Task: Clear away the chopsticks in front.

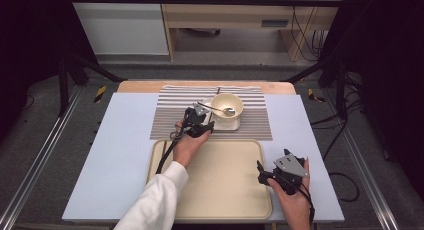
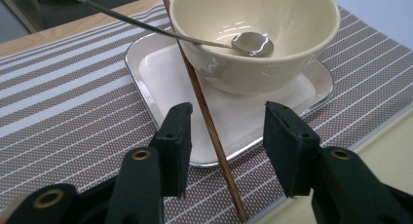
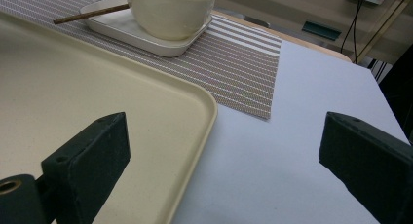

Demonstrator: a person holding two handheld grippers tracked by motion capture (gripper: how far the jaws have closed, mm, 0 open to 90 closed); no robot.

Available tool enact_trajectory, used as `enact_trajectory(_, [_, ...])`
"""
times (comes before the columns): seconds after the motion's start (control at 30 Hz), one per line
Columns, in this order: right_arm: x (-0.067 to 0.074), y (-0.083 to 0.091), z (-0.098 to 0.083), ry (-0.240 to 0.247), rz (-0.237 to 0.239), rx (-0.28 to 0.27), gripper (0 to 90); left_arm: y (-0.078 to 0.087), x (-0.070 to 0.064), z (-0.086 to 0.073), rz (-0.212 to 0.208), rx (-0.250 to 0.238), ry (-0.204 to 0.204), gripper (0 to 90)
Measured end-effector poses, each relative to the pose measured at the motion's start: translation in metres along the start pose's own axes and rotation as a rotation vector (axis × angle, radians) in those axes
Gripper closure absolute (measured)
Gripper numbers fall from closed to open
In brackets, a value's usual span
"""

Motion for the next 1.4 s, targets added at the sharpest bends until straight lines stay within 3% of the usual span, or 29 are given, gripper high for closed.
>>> enact_trajectory(0.17, [-0.002,0.000,0.000,-0.003,-0.002,0.000,4.9,-0.009,0.000,-0.003,0.015,0.014,-0.006,59.2])
enact_trajectory(0.3, [-0.002,0.000,0.000,-0.007,-0.002,-0.001,4.9,-0.015,0.004,-0.006,0.031,0.020,0.010,62.3])
enact_trajectory(0.4, [-0.002,0.001,0.000,-0.004,-0.001,-0.002,4.9,-0.018,0.005,-0.009,0.023,0.026,0.036,64.9])
enact_trajectory(0.8, [-0.003,0.001,0.000,-0.002,-0.003,-0.002,5.0,-0.027,0.007,-0.014,0.032,0.034,0.075,70.3])
enact_trajectory(0.97, [-0.003,0.001,0.000,-0.001,-0.003,-0.003,5.0,-0.028,0.008,-0.014,0.027,0.025,0.137,73.3])
enact_trajectory(1.03, [-0.003,0.001,0.000,-0.001,-0.002,-0.002,5.0,-0.027,0.010,-0.013,0.021,0.042,0.130,74.1])
enact_trajectory(1.23, [-0.003,0.001,0.000,0.000,-0.002,-0.002,5.0,-0.028,0.012,-0.014,0.023,0.049,0.167,77.2])
enact_trajectory(1.4, [-0.003,0.001,0.000,-0.001,-0.001,-0.001,5.0,-0.031,0.012,-0.015,0.017,0.048,0.223,79.6])
Point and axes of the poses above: each handheld gripper's, and its own axes: y roughly backward along the jaws, z roughly out of its top, x roughly to its left, the point moved 1 cm from there along -y, roughly forward along the jaws, and after that the axes turned 15 degrees about -x, right-handed, at the moved point
